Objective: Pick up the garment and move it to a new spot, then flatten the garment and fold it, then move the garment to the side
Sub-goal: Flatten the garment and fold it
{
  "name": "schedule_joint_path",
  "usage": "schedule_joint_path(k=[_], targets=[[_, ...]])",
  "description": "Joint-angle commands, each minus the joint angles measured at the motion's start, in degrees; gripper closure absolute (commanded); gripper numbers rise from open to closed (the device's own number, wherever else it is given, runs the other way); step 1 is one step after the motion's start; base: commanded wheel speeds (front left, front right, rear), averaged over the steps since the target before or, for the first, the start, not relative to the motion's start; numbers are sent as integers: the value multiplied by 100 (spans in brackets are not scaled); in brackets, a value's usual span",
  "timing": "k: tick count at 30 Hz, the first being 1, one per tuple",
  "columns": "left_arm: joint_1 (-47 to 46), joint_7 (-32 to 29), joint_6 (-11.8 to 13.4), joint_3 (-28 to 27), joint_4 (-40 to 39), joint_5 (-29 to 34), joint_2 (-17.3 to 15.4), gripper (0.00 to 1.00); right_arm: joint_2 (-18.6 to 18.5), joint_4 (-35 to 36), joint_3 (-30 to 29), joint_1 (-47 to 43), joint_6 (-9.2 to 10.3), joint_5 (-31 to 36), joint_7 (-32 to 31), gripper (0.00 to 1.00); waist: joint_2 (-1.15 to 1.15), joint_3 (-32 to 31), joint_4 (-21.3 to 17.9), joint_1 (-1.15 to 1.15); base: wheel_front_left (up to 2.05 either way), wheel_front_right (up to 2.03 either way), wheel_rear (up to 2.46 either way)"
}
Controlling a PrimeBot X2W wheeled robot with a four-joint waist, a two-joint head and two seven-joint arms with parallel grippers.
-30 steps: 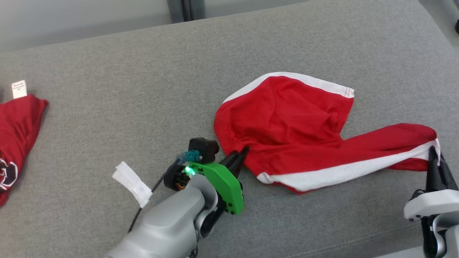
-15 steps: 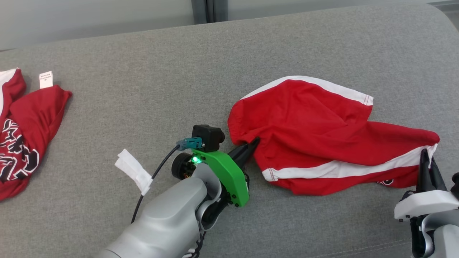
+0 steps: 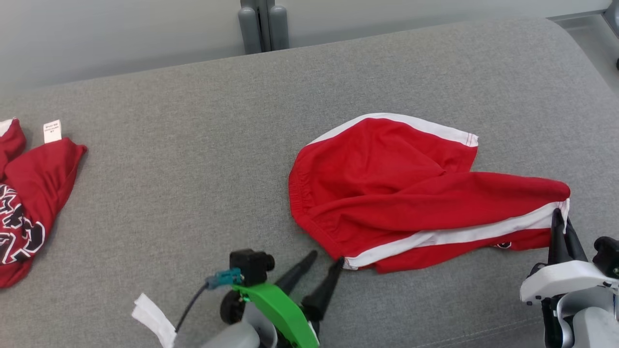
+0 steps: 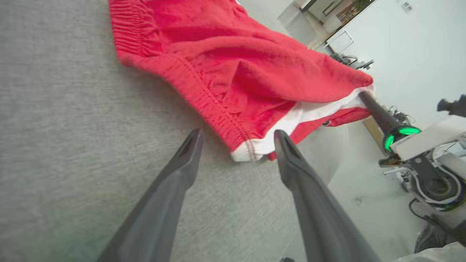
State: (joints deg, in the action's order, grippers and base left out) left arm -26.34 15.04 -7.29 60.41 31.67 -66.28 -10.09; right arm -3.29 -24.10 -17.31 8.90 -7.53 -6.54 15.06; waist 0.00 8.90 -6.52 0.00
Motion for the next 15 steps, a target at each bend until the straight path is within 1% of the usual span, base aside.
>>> schedule_joint_path(k=[1, 3, 6, 8, 10, 15], targets=[[130, 17, -21, 52, -230, -92, -62, 0, 15, -21, 47, -64, 7, 3, 17, 100, 0, -25, 5, 0, 0, 0, 0], [290, -33, -20, 214, -480, -183, -167, 0, 7, -18, 82, -91, 7, 45, 17, 100, 0, -33, 7, 0, 0, 0, 0], [302, -150, -21, 451, -544, -265, -130, 0, 12, -12, 99, -132, 7, 86, 17, 100, 0, -28, 17, 0, 0, 0, 0], [155, -187, -20, 591, -320, -144, -69, 0, 12, -8, 126, -125, 7, 117, 17, 100, 0, -4, 3, 0, 0, 0, 0], [59, -163, -21, 684, -52, -105, 82, 0, 6, -2, 154, -100, 7, 137, 17, 100, 0, 23, -15, 0, 0, 0, 0], [-114, -82, -21, 708, 487, -150, 335, 0, -32, 2, 216, -65, 7, 126, 17, 100, 0, 105, -57, 0, 0, 0, 0]])
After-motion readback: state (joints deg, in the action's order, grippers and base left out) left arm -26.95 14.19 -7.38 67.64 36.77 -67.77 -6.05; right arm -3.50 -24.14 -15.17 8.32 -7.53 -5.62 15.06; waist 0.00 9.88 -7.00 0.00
